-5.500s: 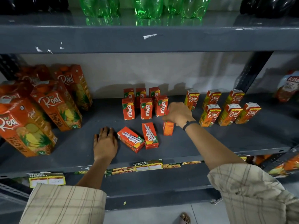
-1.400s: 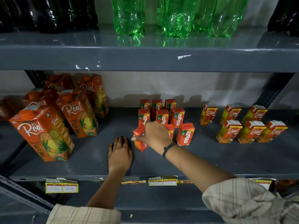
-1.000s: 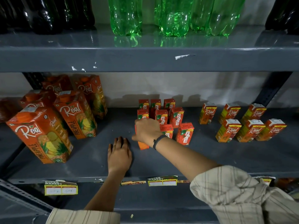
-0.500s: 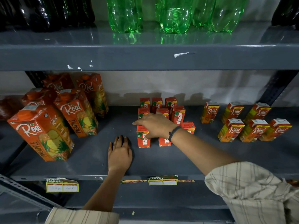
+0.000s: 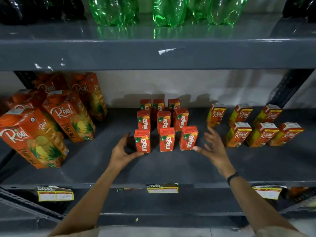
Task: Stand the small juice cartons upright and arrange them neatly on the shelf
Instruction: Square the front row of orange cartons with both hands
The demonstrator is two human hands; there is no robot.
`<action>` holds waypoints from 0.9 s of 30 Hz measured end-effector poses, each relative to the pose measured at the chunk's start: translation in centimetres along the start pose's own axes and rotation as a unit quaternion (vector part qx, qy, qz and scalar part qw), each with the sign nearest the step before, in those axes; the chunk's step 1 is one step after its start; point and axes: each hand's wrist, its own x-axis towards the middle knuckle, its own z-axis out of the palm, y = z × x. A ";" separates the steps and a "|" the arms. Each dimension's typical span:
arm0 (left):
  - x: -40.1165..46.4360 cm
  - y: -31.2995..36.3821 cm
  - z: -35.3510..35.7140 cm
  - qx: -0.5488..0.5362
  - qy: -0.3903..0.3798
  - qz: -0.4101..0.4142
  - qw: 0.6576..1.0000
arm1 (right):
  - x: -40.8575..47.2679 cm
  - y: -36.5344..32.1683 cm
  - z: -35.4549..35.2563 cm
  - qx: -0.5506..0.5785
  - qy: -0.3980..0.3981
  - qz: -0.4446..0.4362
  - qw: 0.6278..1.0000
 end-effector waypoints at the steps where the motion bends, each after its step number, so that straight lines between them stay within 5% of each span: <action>1: 0.5 0.6 0.4 -0.017 -0.015 -0.008 1.000 | 0.8 0.2 -0.2 0.000 -0.052 0.025 0.998; 10: 1.4 4.7 5.1 -0.123 -0.052 -0.067 0.989 | 4.0 -0.4 4.4 -0.138 -0.108 0.014 0.984; 21: 1.8 4.6 4.1 -0.097 -0.129 -0.073 0.984 | 3.8 -0.6 5.8 -0.088 -0.175 0.079 0.977; 27: -0.4 3.4 3.2 -0.077 -0.152 -0.085 0.982 | 1.3 -0.1 6.4 -0.116 -0.148 0.115 0.975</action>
